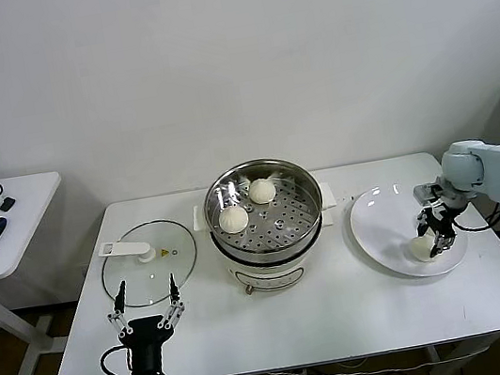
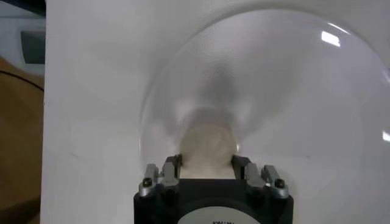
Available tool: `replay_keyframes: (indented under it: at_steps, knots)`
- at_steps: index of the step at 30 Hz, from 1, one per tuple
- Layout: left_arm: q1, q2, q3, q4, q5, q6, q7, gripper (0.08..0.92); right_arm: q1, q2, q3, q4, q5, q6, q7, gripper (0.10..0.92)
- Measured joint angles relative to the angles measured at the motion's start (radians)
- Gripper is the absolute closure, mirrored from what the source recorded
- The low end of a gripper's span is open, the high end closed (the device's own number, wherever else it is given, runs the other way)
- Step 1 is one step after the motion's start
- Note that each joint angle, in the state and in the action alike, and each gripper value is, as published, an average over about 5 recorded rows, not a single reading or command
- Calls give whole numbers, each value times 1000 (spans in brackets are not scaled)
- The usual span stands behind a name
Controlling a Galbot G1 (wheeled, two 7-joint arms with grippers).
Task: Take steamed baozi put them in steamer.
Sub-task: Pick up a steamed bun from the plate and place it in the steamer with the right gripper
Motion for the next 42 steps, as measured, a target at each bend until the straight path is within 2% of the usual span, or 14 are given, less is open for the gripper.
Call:
replay_keyframes:
  at_steps: [9, 20, 31, 42]
  knots:
    - [-3, 0, 3, -4, 0, 2, 1, 177, 63, -2, -39, 37, -3, 21, -4, 465]
    - [-2, 0, 12, -3, -2, 3, 1, 177, 299, 35, -173, 182, 36, 68, -11, 463]
    - [-4, 0, 23, 0, -8, 3, -6, 177, 505, 128, -249, 294, 48, 153, 11, 465]
    - [-1, 0, 23, -4, -14, 2, -11, 177, 580, 252, -220, 352, -7, 262, 81, 465]
